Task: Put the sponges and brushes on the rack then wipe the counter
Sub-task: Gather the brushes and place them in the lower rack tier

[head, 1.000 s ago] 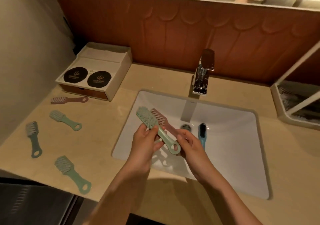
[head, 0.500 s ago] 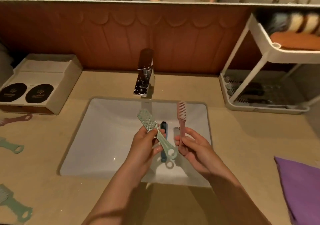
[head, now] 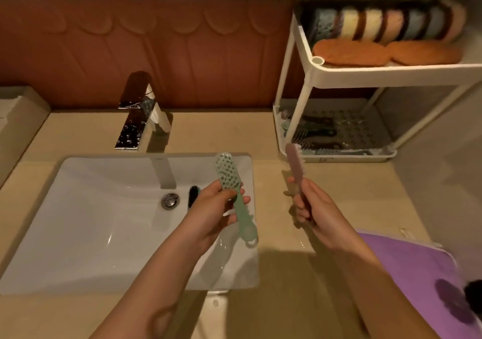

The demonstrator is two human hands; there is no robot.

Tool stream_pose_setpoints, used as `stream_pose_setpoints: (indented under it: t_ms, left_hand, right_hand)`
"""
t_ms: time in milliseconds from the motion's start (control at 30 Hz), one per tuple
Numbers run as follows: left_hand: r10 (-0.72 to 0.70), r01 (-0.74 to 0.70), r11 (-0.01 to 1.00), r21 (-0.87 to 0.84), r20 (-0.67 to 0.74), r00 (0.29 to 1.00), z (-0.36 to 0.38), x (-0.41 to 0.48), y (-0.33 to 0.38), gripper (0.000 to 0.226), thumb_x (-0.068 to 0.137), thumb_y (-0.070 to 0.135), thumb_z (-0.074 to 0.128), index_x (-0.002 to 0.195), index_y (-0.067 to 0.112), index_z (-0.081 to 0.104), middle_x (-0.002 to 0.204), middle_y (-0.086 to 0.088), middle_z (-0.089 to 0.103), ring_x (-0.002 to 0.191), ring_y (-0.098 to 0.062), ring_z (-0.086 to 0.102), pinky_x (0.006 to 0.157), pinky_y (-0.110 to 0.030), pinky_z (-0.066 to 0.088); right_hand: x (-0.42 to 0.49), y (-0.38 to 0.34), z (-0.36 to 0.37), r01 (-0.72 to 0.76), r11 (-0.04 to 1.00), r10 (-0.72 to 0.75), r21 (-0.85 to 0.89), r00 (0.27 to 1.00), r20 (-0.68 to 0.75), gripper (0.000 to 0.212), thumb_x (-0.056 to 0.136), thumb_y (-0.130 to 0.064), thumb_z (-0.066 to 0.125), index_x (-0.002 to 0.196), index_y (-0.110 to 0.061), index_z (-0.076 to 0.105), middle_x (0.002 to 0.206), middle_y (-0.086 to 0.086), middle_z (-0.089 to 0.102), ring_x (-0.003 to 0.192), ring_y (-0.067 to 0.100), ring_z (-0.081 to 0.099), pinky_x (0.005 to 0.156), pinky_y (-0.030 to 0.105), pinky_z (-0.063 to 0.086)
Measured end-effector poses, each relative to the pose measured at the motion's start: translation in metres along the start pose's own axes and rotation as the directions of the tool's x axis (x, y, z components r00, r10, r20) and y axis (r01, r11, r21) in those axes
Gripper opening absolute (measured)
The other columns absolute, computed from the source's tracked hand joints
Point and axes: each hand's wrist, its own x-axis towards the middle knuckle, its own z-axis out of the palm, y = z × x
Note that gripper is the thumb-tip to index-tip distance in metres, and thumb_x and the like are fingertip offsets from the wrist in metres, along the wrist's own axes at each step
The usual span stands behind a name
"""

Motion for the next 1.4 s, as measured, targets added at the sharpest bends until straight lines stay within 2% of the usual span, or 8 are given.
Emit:
stream_pose_setpoints:
  t_ms: [100, 233, 333, 567, 767, 900, 1100, 1400]
  left_hand:
    - [0.013, -0.014, 1.000, 0.026, 0.029, 0.999, 0.020, 0.006, 0.003, 0.027, 0.095, -0.001, 0.036, 0.093, 0.014, 0.059, 0.089, -0.007, 0.061, 0.084, -0.018, 0.063, 0.067, -0.031, 0.056]
    - [0.029, -0.035, 0.996, 0.079, 0.078, 0.997, 0.041, 0.013, 0.004, 0.028, 0.094, -0.001, 0.037, 0.089, 0.015, 0.059, 0.079, -0.003, 0.061, 0.078, -0.016, 0.061, 0.067, -0.030, 0.051]
    - [0.027, -0.039, 0.993, 0.108, 0.115, 0.993, 0.055, 0.018, 0.005, 0.029, 0.094, -0.001, 0.038, 0.089, 0.016, 0.061, 0.078, -0.002, 0.062, 0.075, -0.015, 0.060, 0.054, -0.023, 0.052]
    - [0.001, -0.027, 0.988, 0.152, 0.168, 0.986, 0.076, 0.031, 0.008, 0.021, 0.094, 0.007, 0.041, 0.100, 0.012, 0.060, 0.078, -0.004, 0.060, 0.066, -0.012, 0.058, 0.052, -0.020, 0.050]
    - [0.022, -0.058, 0.979, 0.198, 0.178, 0.984, 0.088, 0.044, 0.016, 0.021, 0.097, 0.030, 0.043, 0.087, 0.018, 0.058, 0.074, 0.001, 0.060, 0.068, -0.012, 0.057, 0.052, -0.018, 0.047]
    - [0.069, -0.122, 0.937, 0.328, 0.169, 0.983, 0.088, 0.058, 0.019, 0.028, 0.095, 0.036, 0.047, 0.098, 0.013, 0.062, 0.087, -0.005, 0.063, 0.076, -0.014, 0.061, 0.051, -0.015, 0.050]
    - [0.204, -0.241, 0.835, 0.495, 0.128, 0.971, 0.083, 0.070, 0.018, 0.022, 0.095, 0.030, 0.049, 0.108, 0.017, 0.061, 0.100, -0.008, 0.065, 0.087, -0.018, 0.061, 0.072, -0.026, 0.047]
    - [0.292, -0.309, 0.755, 0.578, 0.126, 0.948, 0.069, 0.081, 0.014, 0.010, 0.094, 0.024, 0.052, 0.086, 0.026, 0.058, 0.080, 0.005, 0.059, 0.075, -0.016, 0.057, 0.066, -0.026, 0.042]
  right_hand:
    - [0.001, -0.012, -0.015, 0.058, 0.983, -0.068, -0.172, 0.996, -0.058, 0.027, 0.102, -0.025, 0.035, 0.106, -0.012, 0.058, 0.063, 0.000, 0.042, 0.053, 0.011, 0.034, 0.053, 0.028, 0.028]
    - [0.007, -0.021, -0.034, 0.072, 0.947, -0.100, -0.313, 0.992, -0.076, 0.017, 0.098, -0.011, 0.044, 0.101, -0.003, 0.059, 0.077, 0.011, 0.059, 0.067, 0.019, 0.053, 0.065, 0.035, 0.051]
    - [0.014, -0.026, -0.047, 0.085, 0.939, -0.118, -0.334, 0.990, -0.079, 0.017, 0.097, -0.007, 0.043, 0.096, -0.009, 0.060, 0.069, 0.005, 0.054, 0.059, 0.013, 0.047, 0.049, 0.016, 0.040]
    - [0.039, -0.037, -0.071, 0.076, 0.942, -0.125, -0.327, 0.983, -0.131, 0.024, 0.096, -0.035, 0.047, 0.106, -0.019, 0.061, 0.073, -0.005, 0.051, 0.060, 0.008, 0.044, 0.056, 0.022, 0.034]
    - [0.077, -0.047, -0.092, 0.184, 0.819, -0.357, -0.544, 0.905, -0.232, 0.019, 0.093, -0.024, 0.054, 0.103, -0.009, 0.062, 0.094, 0.002, 0.062, 0.077, 0.004, 0.053, 0.059, 0.005, 0.040]
    - [0.115, -0.062, -0.113, 0.116, 0.671, -0.427, -0.733, 0.868, -0.253, 0.036, 0.092, -0.027, 0.057, 0.124, -0.011, 0.056, 0.117, 0.012, 0.061, 0.104, 0.025, 0.057, 0.086, 0.029, 0.044]
    - [0.151, -0.071, -0.133, -0.009, 0.365, -0.388, -0.931, 0.908, -0.161, 0.035, 0.091, -0.023, 0.057, 0.125, -0.018, 0.055, 0.119, 0.017, 0.062, 0.110, 0.037, 0.057, 0.089, 0.042, 0.047]
    - [0.174, -0.061, -0.136, -0.021, 0.352, -0.302, -0.936, 0.944, -0.134, 0.030, 0.086, -0.009, 0.060, 0.116, -0.009, 0.062, 0.125, 0.019, 0.057, 0.116, 0.033, 0.052, 0.093, 0.034, 0.042]
